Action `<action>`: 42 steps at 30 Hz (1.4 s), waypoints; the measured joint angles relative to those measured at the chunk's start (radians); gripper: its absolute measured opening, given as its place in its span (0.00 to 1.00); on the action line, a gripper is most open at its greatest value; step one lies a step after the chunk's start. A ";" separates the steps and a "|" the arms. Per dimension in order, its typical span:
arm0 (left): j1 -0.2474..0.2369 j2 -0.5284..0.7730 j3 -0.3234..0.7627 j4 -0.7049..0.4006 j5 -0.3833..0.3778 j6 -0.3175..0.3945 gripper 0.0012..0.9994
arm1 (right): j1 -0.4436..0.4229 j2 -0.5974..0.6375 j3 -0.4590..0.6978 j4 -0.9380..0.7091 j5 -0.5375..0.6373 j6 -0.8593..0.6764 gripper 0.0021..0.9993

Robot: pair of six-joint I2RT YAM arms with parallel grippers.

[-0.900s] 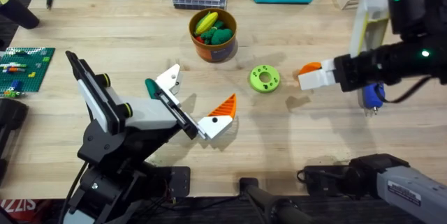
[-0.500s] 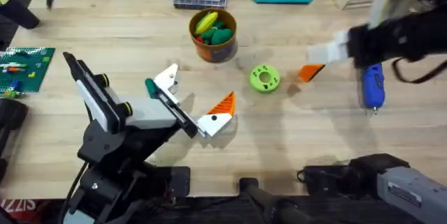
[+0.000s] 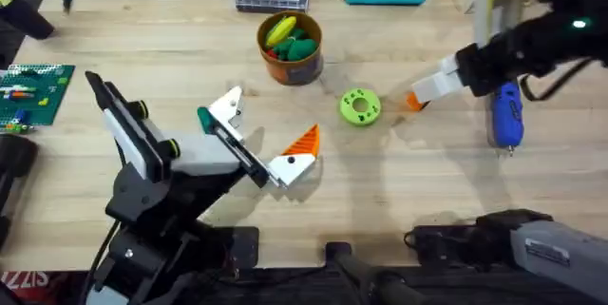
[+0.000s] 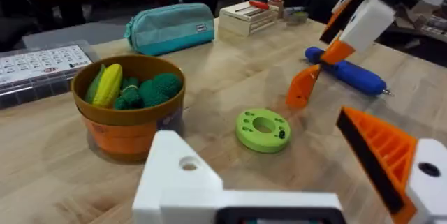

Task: Pick up the gripper from the table and insert it into the empty holder that is missing its gripper. Then pick up a screw, insert it into the mounting hole, and use the screwdriver to tighten it. Finally, clean up the table by picking up the vegetable and placing it into the bucket.

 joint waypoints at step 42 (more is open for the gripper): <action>0.000 0.000 0.000 0.000 0.000 0.000 0.99 | -0.059 0.307 0.000 0.050 -0.029 -0.062 0.02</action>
